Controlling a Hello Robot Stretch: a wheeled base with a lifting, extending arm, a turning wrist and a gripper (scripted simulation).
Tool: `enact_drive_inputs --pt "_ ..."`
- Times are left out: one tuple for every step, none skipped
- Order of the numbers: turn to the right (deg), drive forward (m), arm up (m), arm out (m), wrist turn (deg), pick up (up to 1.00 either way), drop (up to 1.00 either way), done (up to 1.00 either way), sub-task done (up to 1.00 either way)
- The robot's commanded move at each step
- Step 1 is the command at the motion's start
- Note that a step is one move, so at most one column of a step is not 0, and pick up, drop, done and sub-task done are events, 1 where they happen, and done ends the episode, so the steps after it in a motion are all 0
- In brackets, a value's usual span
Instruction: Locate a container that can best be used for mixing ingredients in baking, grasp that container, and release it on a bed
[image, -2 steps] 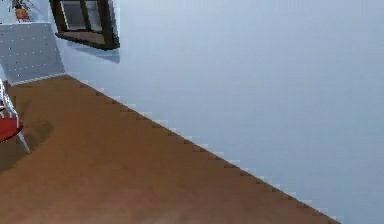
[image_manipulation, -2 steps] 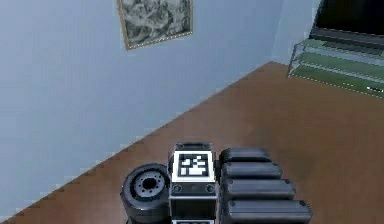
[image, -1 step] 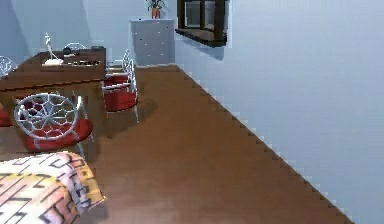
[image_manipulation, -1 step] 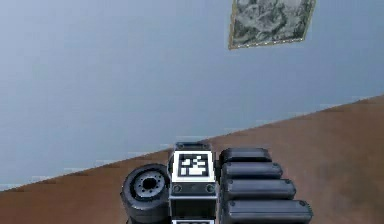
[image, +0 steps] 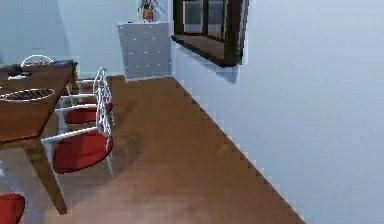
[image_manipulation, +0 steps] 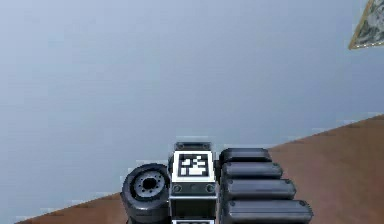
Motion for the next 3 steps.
enact_drive_inputs --pt "0.0 1.0 0.0 0.0 0.0 0.0 0.0 0.0 0.0" --pt "-3.0 0.0 0.0 0.0 0.0 0.0 0.0 0.0 0.0" --pt "0.0 0.4 0.0 0.0 0.0 0.0 0.0 0.0 0.0"
